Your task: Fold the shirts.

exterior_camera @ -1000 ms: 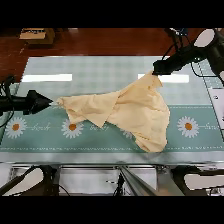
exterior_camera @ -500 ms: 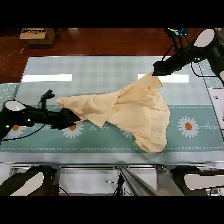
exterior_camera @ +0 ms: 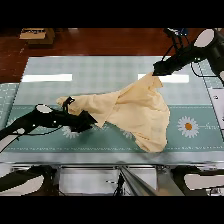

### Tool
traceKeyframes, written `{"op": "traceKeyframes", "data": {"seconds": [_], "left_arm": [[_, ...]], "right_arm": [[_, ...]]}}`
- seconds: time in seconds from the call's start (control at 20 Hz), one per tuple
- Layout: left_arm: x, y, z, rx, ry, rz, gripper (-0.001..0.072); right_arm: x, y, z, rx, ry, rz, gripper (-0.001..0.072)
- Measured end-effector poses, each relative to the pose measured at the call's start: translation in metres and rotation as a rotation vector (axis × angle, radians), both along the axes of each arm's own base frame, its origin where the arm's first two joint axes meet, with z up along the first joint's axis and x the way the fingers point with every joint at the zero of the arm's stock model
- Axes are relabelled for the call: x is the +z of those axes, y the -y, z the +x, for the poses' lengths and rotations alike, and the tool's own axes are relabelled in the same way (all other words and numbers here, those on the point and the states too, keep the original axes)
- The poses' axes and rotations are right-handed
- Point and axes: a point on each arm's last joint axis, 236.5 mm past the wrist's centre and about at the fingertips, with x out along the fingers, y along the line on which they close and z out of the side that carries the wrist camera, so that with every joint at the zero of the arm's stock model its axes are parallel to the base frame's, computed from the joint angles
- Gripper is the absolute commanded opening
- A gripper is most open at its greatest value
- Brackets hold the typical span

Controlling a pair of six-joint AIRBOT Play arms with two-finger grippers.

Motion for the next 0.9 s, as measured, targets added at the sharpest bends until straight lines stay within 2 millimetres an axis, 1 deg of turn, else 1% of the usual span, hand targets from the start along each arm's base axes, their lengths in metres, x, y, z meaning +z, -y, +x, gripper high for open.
{"op": "traceKeyframes", "data": {"seconds": [0.25, 0.3, 0.35, 0.4, 0.45, 0.5, 0.6, 0.75, 0.9], "left_arm": [[-0.004, 0.006, 0.020, 0.045, 0.032, -0.002, 0.0508], [-0.005, 0.007, 0.024, 0.050, 0.038, 0.000, 0.0486], [-0.008, 0.009, 0.025, 0.053, 0.037, 0.005, 0.0349], [-0.013, 0.009, 0.028, 0.055, 0.041, 0.019, 0.0189], [-0.017, 0.010, 0.028, 0.054, 0.038, 0.026, 0.0126], [-0.019, 0.011, 0.028, 0.053, 0.032, 0.027, 0.0114], [-0.023, 0.011, 0.027, 0.052, 0.020, 0.028, 0.0019], [-0.022, 0.008, 0.032, 0.047, 0.031, 0.022, 0.0017], [-0.012, 0.003, 0.042, 0.021, 0.095, 0.026, 0.0015]], "right_arm": [[0.000, 0.000, 0.000, 0.002, 0.002, 0.000, 0.0039], [0.000, 0.000, 0.000, 0.002, 0.002, 0.000, 0.0039], [0.000, 0.000, 0.000, 0.002, 0.002, 0.000, 0.0039], [0.000, 0.000, 0.000, 0.002, 0.002, 0.000, 0.0039], [0.000, 0.000, 0.000, 0.002, 0.002, 0.000, 0.0039], [0.000, 0.000, 0.000, 0.002, 0.003, 0.000, 0.0039], [0.000, 0.000, 0.000, 0.003, 0.001, 0.000, 0.0039], [-0.001, 0.000, -0.002, 0.005, -0.005, -0.003, 0.0039], [-0.001, 0.002, -0.002, 0.006, -0.007, -0.009, 0.0039]]}}
